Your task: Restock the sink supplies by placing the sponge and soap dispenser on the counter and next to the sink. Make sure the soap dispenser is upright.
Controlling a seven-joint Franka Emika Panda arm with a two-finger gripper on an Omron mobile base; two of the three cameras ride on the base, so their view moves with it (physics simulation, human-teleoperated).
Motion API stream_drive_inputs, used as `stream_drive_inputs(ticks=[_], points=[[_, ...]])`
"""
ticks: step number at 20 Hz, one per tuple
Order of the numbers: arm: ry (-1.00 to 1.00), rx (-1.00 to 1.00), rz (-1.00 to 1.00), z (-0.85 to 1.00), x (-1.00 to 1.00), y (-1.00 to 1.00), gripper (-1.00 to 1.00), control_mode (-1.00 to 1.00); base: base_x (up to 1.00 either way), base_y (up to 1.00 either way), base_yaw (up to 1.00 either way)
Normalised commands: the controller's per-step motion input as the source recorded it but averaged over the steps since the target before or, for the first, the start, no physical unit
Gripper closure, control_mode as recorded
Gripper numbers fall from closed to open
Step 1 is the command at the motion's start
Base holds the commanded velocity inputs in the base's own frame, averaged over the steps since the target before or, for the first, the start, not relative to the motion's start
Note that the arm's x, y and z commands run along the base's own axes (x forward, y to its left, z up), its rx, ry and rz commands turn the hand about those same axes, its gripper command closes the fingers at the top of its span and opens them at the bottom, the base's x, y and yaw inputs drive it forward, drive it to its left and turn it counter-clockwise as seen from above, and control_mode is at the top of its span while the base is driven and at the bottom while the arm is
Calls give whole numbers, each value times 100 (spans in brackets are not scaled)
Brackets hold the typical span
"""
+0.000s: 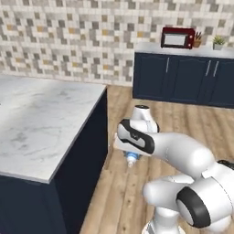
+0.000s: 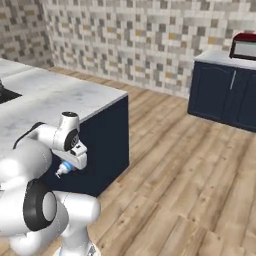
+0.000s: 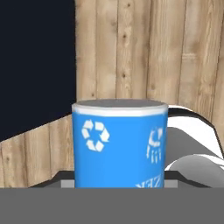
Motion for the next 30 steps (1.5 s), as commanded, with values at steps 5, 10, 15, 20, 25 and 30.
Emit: stream_drive_inputs(ticks=[5, 10, 15, 20, 25, 30], points=[[0, 0, 0, 0, 0, 0, 100, 100, 7, 94, 20], [0, 0, 0, 0, 0, 0, 100, 100, 39, 100, -6], [0, 0, 0, 0, 0, 0, 100, 100, 14, 100, -15], [0, 0, 0, 0, 0, 0, 100, 100, 13, 100, -25], [0, 0, 0, 0, 0, 0, 100, 100, 19, 100, -27], [0, 0, 0, 0, 0, 0, 100, 100, 1, 100, -27]])
